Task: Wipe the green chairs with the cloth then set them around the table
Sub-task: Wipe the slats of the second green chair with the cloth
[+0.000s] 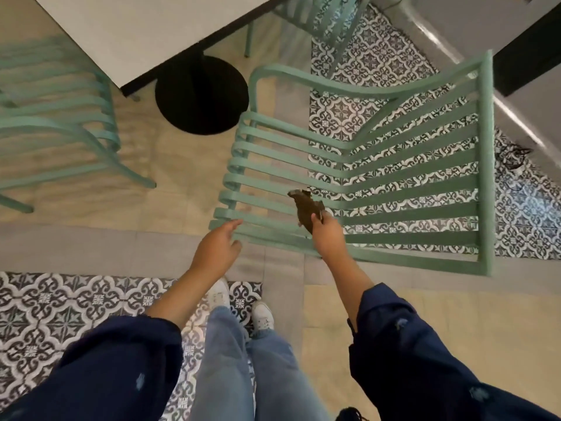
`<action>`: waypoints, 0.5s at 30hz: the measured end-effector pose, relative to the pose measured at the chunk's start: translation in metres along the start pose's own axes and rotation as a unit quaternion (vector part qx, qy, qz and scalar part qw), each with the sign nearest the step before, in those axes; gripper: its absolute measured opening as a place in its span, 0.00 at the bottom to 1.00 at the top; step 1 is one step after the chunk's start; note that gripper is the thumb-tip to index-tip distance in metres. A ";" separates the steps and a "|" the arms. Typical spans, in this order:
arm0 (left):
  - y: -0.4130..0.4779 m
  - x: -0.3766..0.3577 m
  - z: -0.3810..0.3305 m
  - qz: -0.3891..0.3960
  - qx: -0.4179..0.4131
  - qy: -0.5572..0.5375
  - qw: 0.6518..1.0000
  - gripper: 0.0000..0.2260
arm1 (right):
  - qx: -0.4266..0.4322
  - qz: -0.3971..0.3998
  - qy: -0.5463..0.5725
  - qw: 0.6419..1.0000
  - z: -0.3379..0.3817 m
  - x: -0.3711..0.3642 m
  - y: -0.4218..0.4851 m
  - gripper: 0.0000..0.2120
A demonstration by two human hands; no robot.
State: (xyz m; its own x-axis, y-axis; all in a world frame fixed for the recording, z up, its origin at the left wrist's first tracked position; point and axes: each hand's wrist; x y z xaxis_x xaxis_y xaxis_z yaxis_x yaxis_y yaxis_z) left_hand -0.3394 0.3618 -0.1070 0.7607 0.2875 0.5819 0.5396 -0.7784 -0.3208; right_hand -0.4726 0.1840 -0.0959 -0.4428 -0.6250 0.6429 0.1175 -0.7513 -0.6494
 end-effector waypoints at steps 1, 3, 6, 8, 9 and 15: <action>0.004 -0.002 0.008 0.026 0.001 0.035 0.999 0.23 | 0.017 -0.022 -0.063 0.998 -0.004 0.006 0.010 0.14; 0.015 -0.014 0.027 0.092 0.003 0.071 0.993 0.25 | 0.032 -0.060 -0.190 0.979 -0.017 0.010 0.032 0.17; 0.027 -0.030 0.045 0.189 0.010 0.125 0.974 0.30 | 0.020 -0.077 -0.307 0.948 -0.034 0.006 0.055 0.22; 0.034 -0.038 0.052 0.208 0.012 0.160 0.965 0.32 | 0.011 -0.063 -0.341 0.938 -0.041 -0.004 0.068 0.20; 0.038 -0.040 0.054 0.209 0.007 0.174 0.962 0.33 | 0.005 -0.044 -0.341 0.939 -0.042 -0.011 0.072 0.18; 0.042 -0.033 0.067 0.254 -0.019 0.179 0.950 0.37 | 0.009 0.018 -0.284 0.959 -0.029 -0.063 0.060 0.15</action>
State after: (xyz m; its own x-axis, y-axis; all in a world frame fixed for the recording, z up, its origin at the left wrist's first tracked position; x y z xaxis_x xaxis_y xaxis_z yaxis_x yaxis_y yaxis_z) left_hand -0.3177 0.3568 -0.1900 0.7441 -0.3342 0.5785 0.1175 -0.7869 -0.6057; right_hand -0.4639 0.1843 -0.1872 0.1163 -0.6607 0.7416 0.1411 -0.7281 -0.6708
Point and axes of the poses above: each hand's wrist, its own y-axis towards the middle knuckle, its own x-axis out of the back of the hand, z = x × y, and after that the axes turned 12 degrees about -x, right-handed
